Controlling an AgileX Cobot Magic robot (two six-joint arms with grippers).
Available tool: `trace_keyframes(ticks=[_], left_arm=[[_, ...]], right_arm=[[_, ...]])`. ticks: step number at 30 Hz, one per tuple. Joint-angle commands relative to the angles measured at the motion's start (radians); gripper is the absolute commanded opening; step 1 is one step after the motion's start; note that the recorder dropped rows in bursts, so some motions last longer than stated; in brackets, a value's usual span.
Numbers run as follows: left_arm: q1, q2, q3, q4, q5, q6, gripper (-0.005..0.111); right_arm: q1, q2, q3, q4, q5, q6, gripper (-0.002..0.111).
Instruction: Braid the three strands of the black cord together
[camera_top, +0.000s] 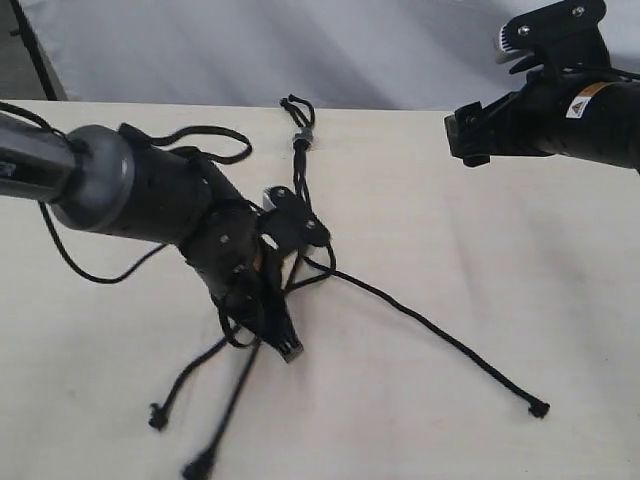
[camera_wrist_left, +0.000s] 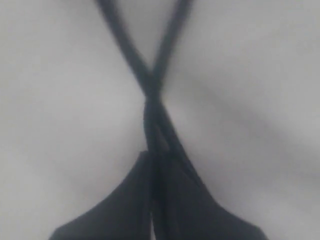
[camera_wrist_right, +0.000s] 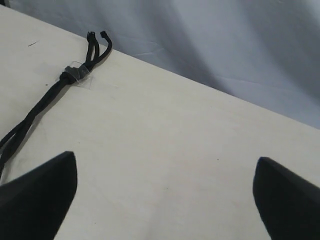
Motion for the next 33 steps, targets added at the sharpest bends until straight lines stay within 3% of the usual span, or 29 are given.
trace_keyframes(ticks=[1,4,8,11,17,20,24,26,29,33], left_arm=[[-0.147,-0.013,0.017,-0.004,-0.013,0.01,0.0],[-0.077,-0.124,0.017,0.117,-0.048,-0.174,0.0],[0.08,-0.18,0.019,0.121,0.023,-0.186,0.0],[0.151,-0.129,0.019,0.119,0.031,-0.188,0.0],[0.171,-0.036,0.019,0.119,0.035,-0.216,0.003],[0.171,-0.012,0.019,0.119,0.035,-0.223,0.018],[0.171,-0.021,0.017,0.121,0.038,-0.248,0.049],[0.171,-0.044,0.017,0.123,0.036,-0.248,0.056],[0.181,-0.137,0.017,0.145,0.021,-0.248,0.058],[0.254,-0.306,0.019,0.145,-0.027,-0.274,0.057]], right_arm=[[0.0,-0.007,0.003,0.0,-0.035,0.022,0.088],[0.0,-0.007,0.003,0.0,-0.035,0.022,0.088],[0.0,0.023,0.003,0.0,-0.043,0.027,0.088],[0.0,0.054,0.003,0.0,-0.06,0.03,0.088],[0.0,0.067,0.003,0.0,-0.062,0.077,0.088],[0.0,0.067,0.003,0.0,-0.062,0.125,0.088],[0.012,0.067,-0.012,0.0,-0.01,0.132,0.088],[0.037,0.067,-0.031,0.0,0.035,0.13,0.088],[0.094,0.067,-0.087,0.0,0.162,0.126,0.088],[0.2,0.067,-0.161,0.0,0.347,0.118,0.088]])
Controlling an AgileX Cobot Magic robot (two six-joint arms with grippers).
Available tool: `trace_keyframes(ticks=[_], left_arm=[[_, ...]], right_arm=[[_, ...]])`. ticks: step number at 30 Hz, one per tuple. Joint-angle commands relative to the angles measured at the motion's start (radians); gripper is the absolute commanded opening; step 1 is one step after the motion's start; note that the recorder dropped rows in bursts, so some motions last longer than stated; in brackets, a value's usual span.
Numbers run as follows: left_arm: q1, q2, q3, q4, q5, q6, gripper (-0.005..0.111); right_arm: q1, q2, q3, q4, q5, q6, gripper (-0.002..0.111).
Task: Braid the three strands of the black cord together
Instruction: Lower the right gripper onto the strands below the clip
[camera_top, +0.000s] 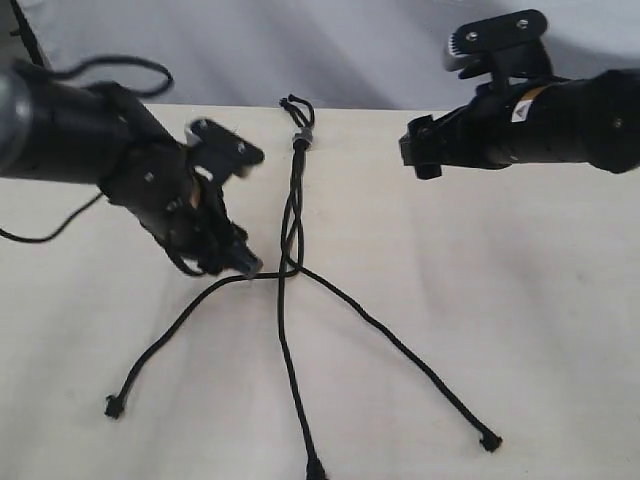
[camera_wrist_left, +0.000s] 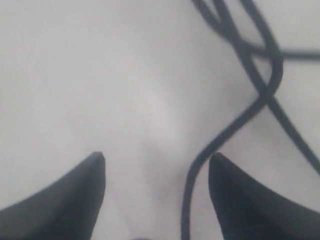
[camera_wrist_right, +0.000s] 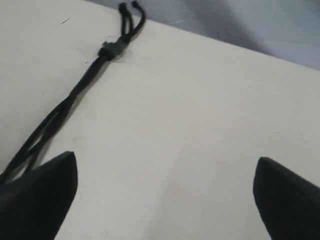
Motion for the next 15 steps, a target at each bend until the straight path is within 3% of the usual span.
trace_keyframes(ticks=[1,4,9,15], left_arm=[[0.088,-0.191,0.008,0.014,-0.039,-0.036,0.055],[0.176,-0.294,0.043,0.01,-0.077,-0.066,0.042],[0.305,-0.441,0.161,0.01,-0.2,-0.118,0.0],[0.322,-0.56,0.196,0.01,-0.215,-0.118,0.0]], right_arm=[[0.117,0.001,-0.072,0.0,0.182,-0.011,0.088],[0.207,0.001,-0.077,0.0,0.188,-0.074,0.088],[0.338,0.001,-0.077,0.0,0.203,-0.09,0.088],[0.488,0.023,-0.077,0.0,0.344,-0.09,0.088]])
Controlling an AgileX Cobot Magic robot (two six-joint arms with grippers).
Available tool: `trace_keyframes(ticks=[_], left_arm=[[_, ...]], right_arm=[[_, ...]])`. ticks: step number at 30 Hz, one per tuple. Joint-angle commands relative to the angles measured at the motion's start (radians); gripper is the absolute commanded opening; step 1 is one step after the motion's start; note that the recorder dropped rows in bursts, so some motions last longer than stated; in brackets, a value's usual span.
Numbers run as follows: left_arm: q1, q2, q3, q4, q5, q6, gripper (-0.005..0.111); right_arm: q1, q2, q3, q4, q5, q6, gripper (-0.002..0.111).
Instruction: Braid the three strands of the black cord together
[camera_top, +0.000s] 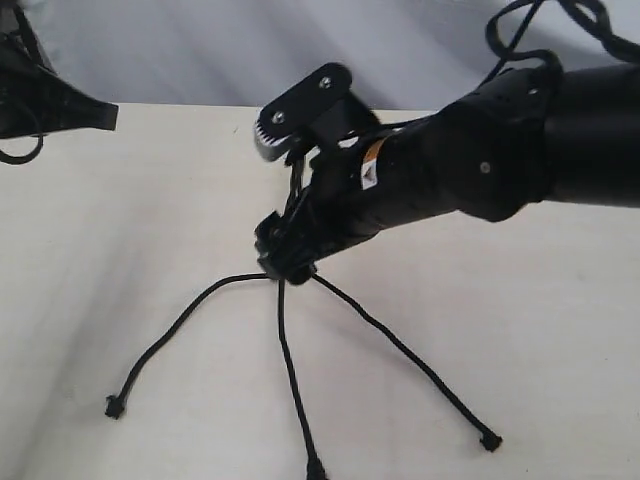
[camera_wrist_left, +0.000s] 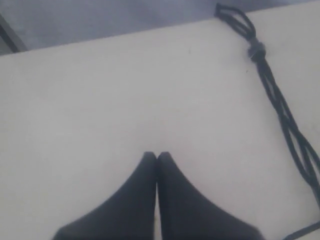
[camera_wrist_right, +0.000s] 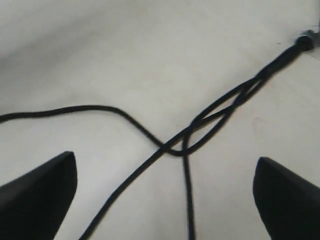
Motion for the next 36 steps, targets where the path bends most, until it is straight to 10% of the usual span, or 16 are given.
trace_keyframes(ticks=[1,18,26,36], left_arm=[[0.003,-0.076,0.015,-0.002,-0.023,-0.013,0.0],[0.003,-0.092,0.032,-0.002,-0.031,-0.017,0.0],[0.003,-0.092,0.032,-0.017,-0.031,-0.017,0.0],[0.003,-0.092,0.032,-0.017,-0.031,-0.017,0.0]], right_arm=[[0.101,0.033,-0.003,0.0,0.127,-0.003,0.088],[0.182,0.277,-0.003,0.0,0.194,0.12,0.086],[0.182,0.319,-0.003,-0.006,0.194,0.107,0.0],[0.18,0.29,-0.168,-0.52,0.396,0.033,0.0]])
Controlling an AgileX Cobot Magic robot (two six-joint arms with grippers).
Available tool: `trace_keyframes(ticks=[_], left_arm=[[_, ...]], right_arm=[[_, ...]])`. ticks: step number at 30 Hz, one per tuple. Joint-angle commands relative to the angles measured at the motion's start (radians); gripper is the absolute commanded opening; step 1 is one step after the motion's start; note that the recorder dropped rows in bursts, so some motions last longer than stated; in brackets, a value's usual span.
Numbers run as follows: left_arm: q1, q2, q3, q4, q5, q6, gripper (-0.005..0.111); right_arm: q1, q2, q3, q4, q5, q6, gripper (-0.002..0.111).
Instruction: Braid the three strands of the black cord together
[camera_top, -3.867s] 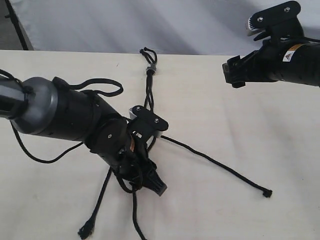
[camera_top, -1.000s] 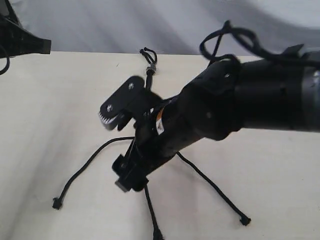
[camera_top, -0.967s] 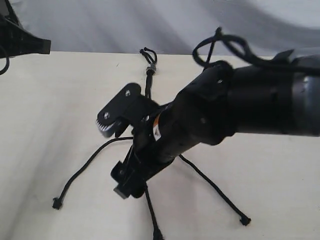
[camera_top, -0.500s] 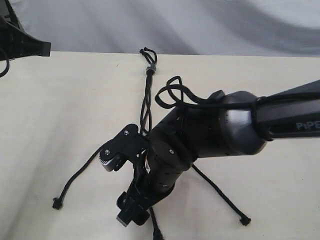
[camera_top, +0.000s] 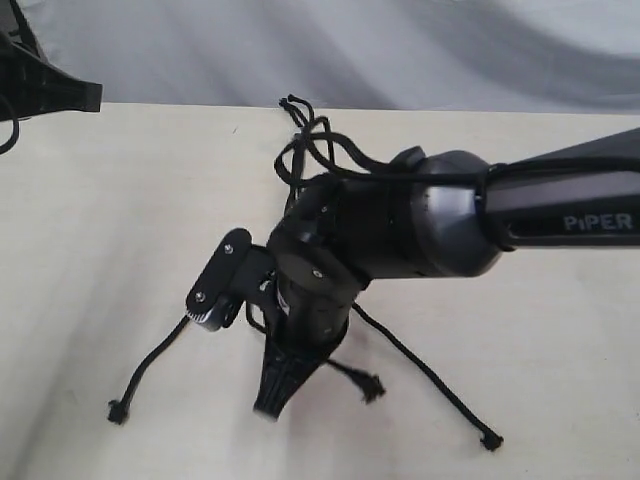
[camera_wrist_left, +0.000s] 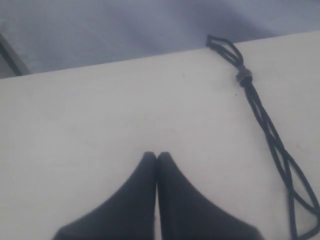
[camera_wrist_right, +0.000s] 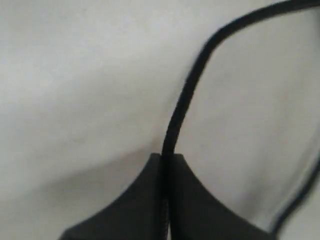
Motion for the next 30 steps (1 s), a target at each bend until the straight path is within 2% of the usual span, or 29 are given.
trace_keyframes(ticks=[1,6,12,15,17,25,27,30], left_arm=[[0.002,-0.006,0.006,-0.013,-0.009,-0.005,0.0],[0.002,-0.006,0.006,-0.013,-0.014,-0.005,0.0],[0.002,-0.006,0.006,-0.013,-0.019,-0.005,0.0],[0.002,-0.006,0.006,-0.013,-0.024,-0.002,0.0],[0.002,-0.006,0.006,-0.013,-0.029,-0.002,0.0],[0.002,-0.006,0.006,-0.015,-0.042,0.0,0.0],[0.002,-0.006,0.006,-0.015,-0.042,0.0,0.0],[0.002,-0.006,0.006,-0.017,-0.038,0.0,0.0]], right_arm=[[-0.006,0.001,-0.034,-0.385,0.038,-0.007,0.0],[-0.06,0.053,-0.034,-0.623,0.027,0.018,0.0],[-0.169,0.143,-0.034,-0.624,-0.018,0.093,0.0],[-0.179,0.166,-0.034,-0.527,-0.003,0.084,0.0],[-0.159,0.166,-0.034,-0.416,0.033,0.005,0.0],[0.022,0.095,-0.034,0.104,0.102,-0.569,0.0],[0.05,0.067,-0.034,0.122,0.065,-0.585,0.0],[0.033,0.029,-0.034,0.11,0.035,-0.542,0.0]])
